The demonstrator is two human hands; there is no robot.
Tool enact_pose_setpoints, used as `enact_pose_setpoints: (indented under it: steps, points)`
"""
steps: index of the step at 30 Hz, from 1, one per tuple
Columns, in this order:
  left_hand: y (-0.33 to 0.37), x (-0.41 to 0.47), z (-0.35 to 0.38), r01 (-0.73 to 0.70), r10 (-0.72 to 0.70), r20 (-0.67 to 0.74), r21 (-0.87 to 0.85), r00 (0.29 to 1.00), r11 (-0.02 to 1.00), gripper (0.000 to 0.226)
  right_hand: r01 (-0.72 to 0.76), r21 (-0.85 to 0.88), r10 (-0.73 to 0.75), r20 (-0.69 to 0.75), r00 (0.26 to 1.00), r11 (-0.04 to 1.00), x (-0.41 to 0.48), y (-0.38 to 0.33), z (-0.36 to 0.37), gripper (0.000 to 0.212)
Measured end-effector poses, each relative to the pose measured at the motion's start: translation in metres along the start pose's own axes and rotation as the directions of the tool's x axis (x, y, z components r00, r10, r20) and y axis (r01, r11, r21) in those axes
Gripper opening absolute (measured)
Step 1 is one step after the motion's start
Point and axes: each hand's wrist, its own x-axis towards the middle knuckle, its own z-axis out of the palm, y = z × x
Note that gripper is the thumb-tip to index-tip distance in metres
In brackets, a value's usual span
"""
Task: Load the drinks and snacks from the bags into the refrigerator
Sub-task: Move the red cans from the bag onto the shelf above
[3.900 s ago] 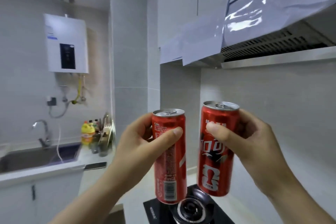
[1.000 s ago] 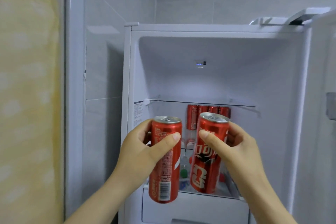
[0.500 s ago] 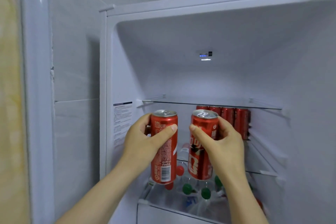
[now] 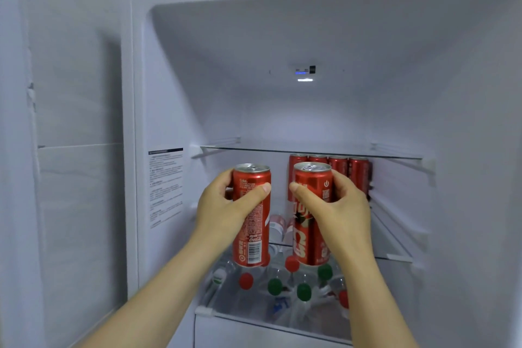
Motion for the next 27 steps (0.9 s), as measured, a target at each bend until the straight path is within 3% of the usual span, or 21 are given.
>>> enact_pose_setpoints:
  steps: [19, 27]
  points:
    - [-0.046, 0.057, 0.016, 0.008, -0.006, 0.051, -0.043, 0.999, 0.999, 0.036, -0.056, -0.136, 0.047, -0.071, 0.996, 0.989, 0.032, 0.042, 0.015, 0.059]
    - [-0.068, 0.075, 0.024, -0.009, 0.016, 0.077, -0.092, 0.997, 0.996, 0.031, -0.052, -0.159, 0.043, -0.060, 0.997, 0.986, 0.051, 0.060, 0.035, 0.046]
